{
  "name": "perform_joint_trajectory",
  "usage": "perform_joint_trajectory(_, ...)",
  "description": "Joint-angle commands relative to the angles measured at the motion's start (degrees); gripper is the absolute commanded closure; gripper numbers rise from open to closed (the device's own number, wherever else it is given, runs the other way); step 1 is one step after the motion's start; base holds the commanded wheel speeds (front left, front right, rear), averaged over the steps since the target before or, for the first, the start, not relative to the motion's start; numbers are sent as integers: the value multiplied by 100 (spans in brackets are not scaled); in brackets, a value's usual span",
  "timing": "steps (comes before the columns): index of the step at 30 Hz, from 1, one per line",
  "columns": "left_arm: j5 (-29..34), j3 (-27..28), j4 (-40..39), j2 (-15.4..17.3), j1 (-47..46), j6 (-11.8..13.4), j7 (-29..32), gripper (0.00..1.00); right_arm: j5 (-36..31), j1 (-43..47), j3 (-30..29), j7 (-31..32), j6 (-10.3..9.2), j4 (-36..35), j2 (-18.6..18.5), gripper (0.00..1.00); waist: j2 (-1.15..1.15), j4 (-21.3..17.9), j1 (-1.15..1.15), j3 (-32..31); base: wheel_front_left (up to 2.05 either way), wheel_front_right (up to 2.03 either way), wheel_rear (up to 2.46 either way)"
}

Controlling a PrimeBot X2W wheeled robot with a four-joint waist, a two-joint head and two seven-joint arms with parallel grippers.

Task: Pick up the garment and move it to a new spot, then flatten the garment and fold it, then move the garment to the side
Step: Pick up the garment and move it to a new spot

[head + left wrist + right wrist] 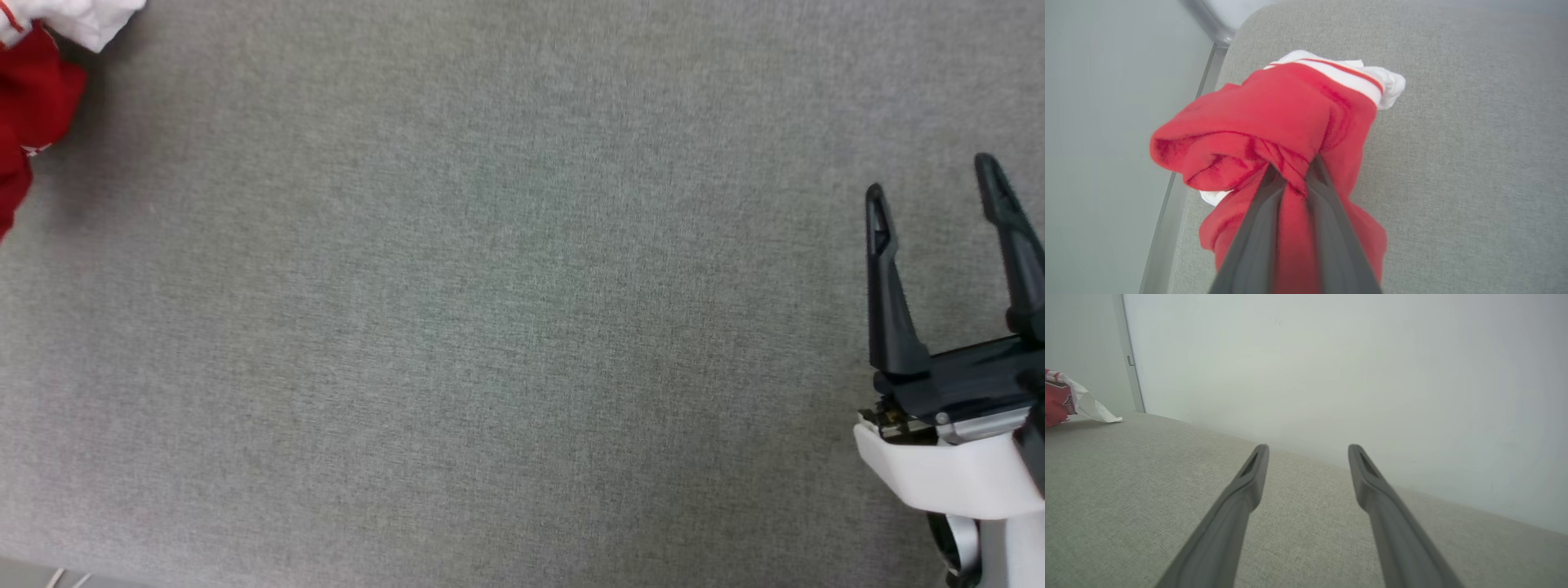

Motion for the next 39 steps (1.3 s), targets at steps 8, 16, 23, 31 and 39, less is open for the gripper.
perform_joint_trajectory(8, 114, -396, -796, 393, -597, 4, -44, 100, 119, -2, 96, -14, -4, 182, 170, 0, 0, -73, 0, -738, 0, 0, 0)
perform_joint_trajectory(16, 270, -881, -1845, 614, -1249, 4, 221, 100, 237, 116, 95, -14, -4, 311, 296, 0, 0, -337, 0, -1203, 0, 0, 0)
perform_joint_trajectory(23, 429, -1429, -2674, 533, -1773, 4, 464, 100, 393, 168, 97, -14, -4, 377, 332, 0, 0, -716, 0, -1487, 0, 0, 0)
perform_joint_trajectory(31, 439, -2080, -3259, 141, -2189, 4, 552, 100, 686, 247, 103, -14, -4, 430, 335, 0, 0, -1228, 0, -1732, 0, 0, 0)
perform_joint_trajectory(39, 445, -2716, -3871, -240, -2085, 4, 506, 100, 842, 296, 121, -14, -3, 484, 336, 0, 0, -1682, 0, -1864, 0, 0, 0)
